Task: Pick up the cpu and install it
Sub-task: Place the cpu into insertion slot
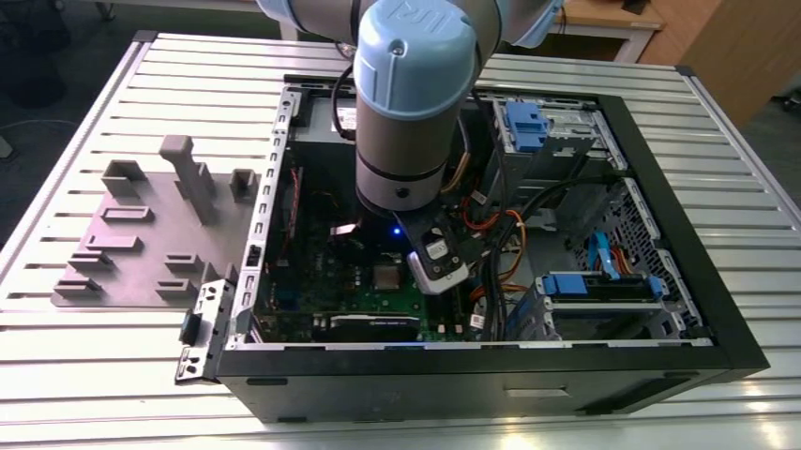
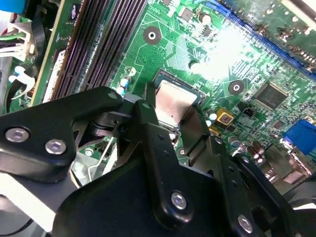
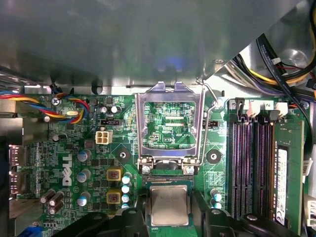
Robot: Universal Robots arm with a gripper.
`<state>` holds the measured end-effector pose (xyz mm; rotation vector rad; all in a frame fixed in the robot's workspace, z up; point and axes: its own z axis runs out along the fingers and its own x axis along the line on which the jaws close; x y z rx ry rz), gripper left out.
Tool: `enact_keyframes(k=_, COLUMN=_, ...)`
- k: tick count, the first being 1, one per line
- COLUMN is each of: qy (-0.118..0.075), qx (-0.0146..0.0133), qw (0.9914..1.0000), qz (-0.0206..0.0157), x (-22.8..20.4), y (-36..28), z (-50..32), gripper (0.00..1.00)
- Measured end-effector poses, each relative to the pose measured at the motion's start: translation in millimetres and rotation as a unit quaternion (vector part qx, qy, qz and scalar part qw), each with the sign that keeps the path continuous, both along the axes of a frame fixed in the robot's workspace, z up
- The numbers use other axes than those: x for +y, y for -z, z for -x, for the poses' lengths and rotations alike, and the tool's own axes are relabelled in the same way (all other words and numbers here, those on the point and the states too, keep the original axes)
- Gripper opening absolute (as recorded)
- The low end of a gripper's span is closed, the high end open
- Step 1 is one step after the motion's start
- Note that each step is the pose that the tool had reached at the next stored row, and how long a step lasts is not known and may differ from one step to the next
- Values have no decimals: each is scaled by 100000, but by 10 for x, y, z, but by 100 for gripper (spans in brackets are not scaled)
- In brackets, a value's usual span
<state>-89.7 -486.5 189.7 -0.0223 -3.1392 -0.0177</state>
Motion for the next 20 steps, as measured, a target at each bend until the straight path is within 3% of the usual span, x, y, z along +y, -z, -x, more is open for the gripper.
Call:
enact_keyframes(k=5, qy=2, qx=124, qw=100000, qz=-123, x=1, y=-78, z=-1, gripper=45)
enact_keyframes(k=20, qy=1, qx=139, qw=100000, qz=-257, x=1, y=-30, z=-1, gripper=45)
